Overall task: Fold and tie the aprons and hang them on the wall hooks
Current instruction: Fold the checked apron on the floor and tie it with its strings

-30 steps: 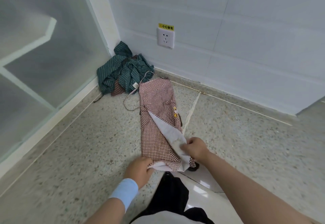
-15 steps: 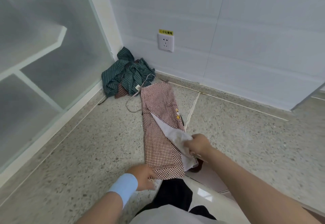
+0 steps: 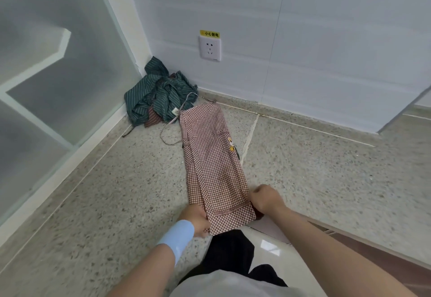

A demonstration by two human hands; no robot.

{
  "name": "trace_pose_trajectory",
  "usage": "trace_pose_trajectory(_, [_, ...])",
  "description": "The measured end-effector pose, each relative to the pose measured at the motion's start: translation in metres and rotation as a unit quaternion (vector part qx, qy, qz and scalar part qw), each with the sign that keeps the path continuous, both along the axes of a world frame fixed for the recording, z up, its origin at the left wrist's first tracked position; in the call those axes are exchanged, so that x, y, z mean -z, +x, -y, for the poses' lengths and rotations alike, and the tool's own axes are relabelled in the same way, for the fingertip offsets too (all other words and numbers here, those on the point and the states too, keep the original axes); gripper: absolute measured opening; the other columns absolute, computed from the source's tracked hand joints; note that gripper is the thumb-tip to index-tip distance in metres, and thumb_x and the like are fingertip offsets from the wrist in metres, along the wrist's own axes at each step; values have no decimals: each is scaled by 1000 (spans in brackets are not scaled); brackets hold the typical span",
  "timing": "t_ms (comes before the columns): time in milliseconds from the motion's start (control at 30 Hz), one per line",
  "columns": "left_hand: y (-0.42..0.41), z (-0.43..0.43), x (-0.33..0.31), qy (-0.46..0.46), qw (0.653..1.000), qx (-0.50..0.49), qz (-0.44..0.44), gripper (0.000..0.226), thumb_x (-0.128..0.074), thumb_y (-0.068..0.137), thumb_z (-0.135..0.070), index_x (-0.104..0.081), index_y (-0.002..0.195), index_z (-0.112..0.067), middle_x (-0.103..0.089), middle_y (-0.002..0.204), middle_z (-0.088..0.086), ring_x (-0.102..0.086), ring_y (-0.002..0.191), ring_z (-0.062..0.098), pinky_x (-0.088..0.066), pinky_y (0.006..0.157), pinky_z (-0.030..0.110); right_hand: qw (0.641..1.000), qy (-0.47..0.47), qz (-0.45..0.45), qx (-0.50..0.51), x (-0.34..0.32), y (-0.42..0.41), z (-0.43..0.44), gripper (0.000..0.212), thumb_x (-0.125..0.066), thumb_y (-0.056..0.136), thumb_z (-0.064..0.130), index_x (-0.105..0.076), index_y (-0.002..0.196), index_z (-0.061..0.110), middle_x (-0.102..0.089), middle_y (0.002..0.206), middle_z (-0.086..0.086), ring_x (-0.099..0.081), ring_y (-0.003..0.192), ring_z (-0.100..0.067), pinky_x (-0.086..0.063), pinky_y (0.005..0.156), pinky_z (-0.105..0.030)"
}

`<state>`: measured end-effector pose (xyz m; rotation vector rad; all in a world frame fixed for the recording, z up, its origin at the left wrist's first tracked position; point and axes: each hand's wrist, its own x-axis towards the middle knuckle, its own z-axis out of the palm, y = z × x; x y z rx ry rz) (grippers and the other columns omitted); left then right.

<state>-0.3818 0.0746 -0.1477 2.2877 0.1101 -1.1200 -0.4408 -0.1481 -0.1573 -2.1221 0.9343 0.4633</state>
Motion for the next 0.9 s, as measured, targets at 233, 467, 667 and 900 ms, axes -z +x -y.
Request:
trace_pose_trajectory(233, [2, -6, 19, 66, 978, -25, 196, 30, -58, 89, -19, -49, 117, -15, -53, 116, 5, -57, 102, 26, -51, 80, 37, 993, 116, 9, 34, 27, -17, -8, 34, -72, 81, 32, -74, 84, -1, -75, 87, -11, -70, 77, -19, -56, 70, -35])
trace_pose_trajectory(467, [5, -22, 25, 50, 995, -78, 25, 25, -67, 86, -29, -61, 73, -8, -65, 76, 3, -58, 67, 17, -49, 61, 26, 983, 168, -72, -1, 12, -25, 0, 34, -65, 87, 38, -57, 70, 10, -58, 61, -6, -50, 44, -14, -38, 46, -24])
trace_pose_trajectory(667, [6, -29, 1, -161, 970, -184, 2, 15, -54, 95, -18, -67, 96, -25, -72, 95, 3, -62, 72, 17, -41, 52, 23, 969, 239, 9, 57, -7, -12, -8, 13, -67, 81, 14, -67, 90, 5, -73, 81, -5, -69, 64, -14, -56, 57, -29])
trace_pose_trajectory(900, [-3, -58, 6, -113, 981, -151, -37, 25, -58, 96, -34, -69, 101, -13, -64, 82, 4, -46, 47, 11, -31, 47, 21, 939, -210, -101, -251, -32, 1, -41, 28, -51, 89, 35, -56, 111, 18, -67, 101, 1, -66, 87, -19, -52, 70, -31])
